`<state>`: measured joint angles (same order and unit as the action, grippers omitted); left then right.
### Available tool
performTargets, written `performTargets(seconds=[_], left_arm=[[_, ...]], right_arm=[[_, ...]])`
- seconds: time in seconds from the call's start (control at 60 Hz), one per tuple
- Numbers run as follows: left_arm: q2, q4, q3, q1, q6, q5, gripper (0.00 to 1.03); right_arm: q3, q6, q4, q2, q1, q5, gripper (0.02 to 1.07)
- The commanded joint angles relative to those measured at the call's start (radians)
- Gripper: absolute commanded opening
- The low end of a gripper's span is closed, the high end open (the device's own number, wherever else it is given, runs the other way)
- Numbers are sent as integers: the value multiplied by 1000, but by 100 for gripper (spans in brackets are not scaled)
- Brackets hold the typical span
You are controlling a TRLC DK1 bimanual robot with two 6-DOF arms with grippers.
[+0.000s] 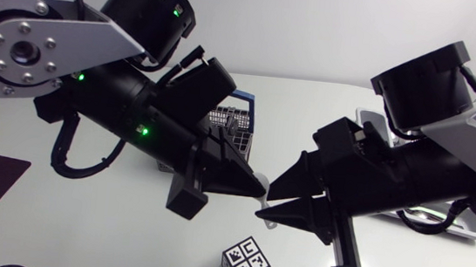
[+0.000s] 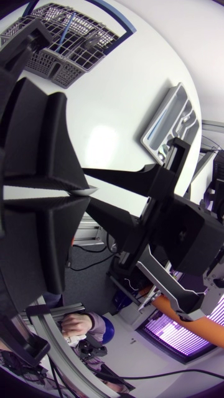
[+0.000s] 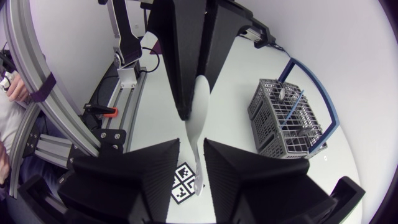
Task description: Transfer all utensils from the basket to the drawer tray.
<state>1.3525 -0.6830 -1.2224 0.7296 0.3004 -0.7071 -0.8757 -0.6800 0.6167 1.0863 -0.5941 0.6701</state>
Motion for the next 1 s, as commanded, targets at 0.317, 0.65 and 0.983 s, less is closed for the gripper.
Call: performTargets(seconds=[0.317,0.65,0.983], left_arm=[[-39,-6,14,-19,19,-20,16],[-52,79,-48,-91,-92,-19,75],[-27,146,-43,-276,-161,121,76]], right_arm=[[23,17,12,6,-4,11,8],[58,-12,57,9,22,-18,8],[109,-208,78,3,363,-139,8]])
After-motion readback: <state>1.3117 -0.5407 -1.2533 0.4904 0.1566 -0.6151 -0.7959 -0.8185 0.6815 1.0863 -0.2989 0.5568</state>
